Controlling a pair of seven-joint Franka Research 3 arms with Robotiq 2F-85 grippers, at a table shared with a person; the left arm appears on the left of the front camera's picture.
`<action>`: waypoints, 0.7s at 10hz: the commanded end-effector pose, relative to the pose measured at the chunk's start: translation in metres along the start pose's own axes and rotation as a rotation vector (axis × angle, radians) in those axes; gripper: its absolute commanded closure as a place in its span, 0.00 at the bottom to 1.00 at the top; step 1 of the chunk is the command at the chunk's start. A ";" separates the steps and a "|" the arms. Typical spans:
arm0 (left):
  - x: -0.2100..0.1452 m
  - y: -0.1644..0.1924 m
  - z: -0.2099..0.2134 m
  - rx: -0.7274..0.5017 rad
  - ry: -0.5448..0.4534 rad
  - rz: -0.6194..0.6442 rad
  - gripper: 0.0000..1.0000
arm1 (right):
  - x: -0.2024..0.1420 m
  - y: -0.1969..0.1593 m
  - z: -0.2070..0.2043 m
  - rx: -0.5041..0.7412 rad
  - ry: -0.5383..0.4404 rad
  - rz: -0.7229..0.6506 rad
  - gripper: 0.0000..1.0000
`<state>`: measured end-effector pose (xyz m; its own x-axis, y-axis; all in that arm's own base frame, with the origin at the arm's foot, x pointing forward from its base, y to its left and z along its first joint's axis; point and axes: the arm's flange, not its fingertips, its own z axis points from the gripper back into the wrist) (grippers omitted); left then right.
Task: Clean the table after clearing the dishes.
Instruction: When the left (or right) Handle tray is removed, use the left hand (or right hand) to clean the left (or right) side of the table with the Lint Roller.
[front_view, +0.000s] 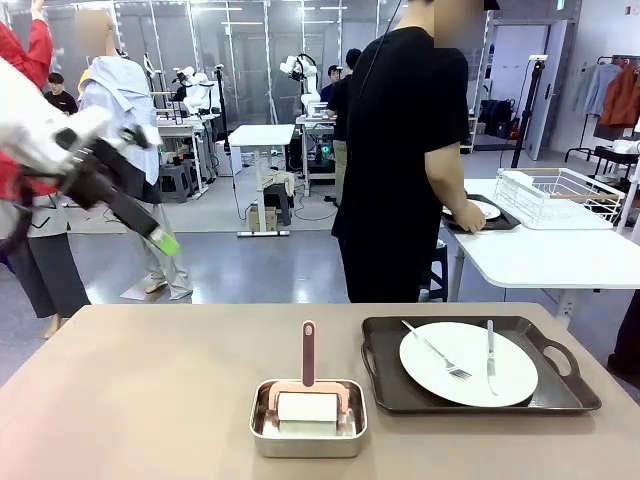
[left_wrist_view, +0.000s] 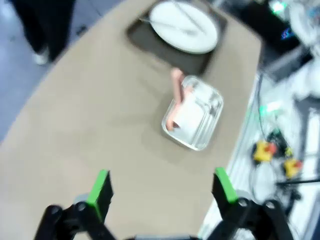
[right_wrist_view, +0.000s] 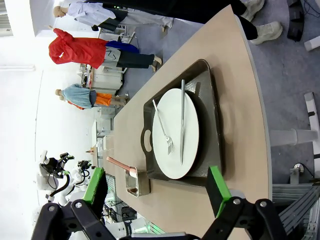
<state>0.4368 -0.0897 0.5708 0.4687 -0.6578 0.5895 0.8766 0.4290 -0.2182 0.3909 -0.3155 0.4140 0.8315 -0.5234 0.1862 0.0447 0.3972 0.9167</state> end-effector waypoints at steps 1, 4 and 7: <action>-0.002 -0.023 -0.038 0.038 0.092 -0.235 0.00 | -0.003 0.001 0.001 0.006 -0.002 0.007 0.00; 0.015 -0.057 -0.078 0.040 0.155 -0.364 0.00 | -0.003 0.001 0.001 0.006 -0.002 0.007 0.00; 0.023 -0.057 -0.083 0.003 0.184 -0.337 0.00 | -0.003 0.001 0.001 0.006 -0.002 0.007 0.00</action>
<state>0.4059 -0.1845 0.5306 0.1592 -0.8592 0.4863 0.9856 0.1668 -0.0281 0.3910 -0.3154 0.4141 0.8316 -0.5231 0.1864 0.0445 0.3973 0.9166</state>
